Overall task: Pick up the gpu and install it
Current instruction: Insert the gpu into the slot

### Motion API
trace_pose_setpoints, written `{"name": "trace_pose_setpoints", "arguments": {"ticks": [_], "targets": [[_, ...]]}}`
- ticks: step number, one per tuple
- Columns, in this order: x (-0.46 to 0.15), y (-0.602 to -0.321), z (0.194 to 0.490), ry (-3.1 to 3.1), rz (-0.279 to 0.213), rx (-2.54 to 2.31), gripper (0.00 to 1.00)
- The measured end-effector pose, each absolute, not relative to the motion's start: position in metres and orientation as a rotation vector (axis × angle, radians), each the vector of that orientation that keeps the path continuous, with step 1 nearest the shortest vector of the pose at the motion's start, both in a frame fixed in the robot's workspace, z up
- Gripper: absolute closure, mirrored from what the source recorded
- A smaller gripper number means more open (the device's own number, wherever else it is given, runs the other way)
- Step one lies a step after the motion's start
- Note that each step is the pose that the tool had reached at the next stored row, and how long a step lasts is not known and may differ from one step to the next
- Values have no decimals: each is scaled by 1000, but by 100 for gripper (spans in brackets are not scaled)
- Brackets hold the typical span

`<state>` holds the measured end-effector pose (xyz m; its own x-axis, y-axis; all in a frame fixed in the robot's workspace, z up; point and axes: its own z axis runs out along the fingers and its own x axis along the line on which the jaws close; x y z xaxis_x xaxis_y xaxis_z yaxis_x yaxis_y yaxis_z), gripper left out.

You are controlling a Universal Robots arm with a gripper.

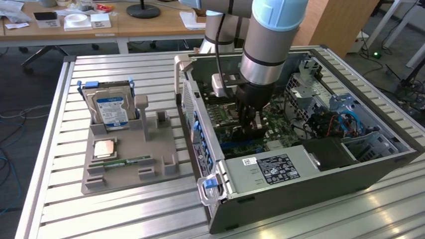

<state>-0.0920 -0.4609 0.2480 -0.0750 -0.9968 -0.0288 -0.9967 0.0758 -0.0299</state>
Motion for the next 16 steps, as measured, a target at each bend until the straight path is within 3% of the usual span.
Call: {"name": "trace_pose_setpoints", "arguments": {"ticks": [16], "targets": [[-93, -462, 246, 2274, -4, -2108, 73]]}}
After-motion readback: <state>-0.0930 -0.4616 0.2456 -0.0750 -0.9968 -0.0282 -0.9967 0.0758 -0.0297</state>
